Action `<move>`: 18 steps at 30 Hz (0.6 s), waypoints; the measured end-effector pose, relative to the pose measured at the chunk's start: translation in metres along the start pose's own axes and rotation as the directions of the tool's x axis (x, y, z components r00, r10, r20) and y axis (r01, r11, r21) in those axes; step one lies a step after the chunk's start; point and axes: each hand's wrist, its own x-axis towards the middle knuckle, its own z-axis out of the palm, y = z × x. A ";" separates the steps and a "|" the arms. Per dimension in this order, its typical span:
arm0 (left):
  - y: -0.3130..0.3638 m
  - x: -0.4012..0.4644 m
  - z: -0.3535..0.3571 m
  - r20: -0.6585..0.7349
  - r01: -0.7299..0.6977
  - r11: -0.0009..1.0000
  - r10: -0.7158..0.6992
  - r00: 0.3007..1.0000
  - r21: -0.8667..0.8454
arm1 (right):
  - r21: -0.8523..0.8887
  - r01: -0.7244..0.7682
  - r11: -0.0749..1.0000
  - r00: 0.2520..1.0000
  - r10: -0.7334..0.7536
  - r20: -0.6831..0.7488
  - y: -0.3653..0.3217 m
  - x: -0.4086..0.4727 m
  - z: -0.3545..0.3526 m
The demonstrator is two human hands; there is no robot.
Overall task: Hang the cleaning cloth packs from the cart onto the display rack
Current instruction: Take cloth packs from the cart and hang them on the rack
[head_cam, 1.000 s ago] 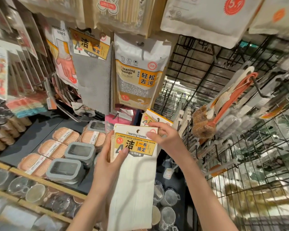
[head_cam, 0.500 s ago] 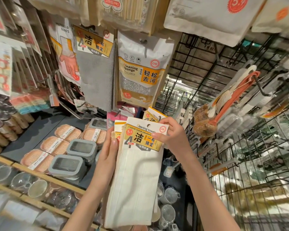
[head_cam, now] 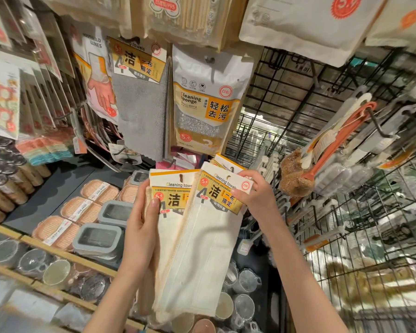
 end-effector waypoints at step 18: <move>-0.007 0.009 -0.040 -0.082 -0.122 0.977 0.138 0.987 0.174 | -0.141 -0.067 0.988 0.996 0.057 -0.073 0.043 0.038 -0.008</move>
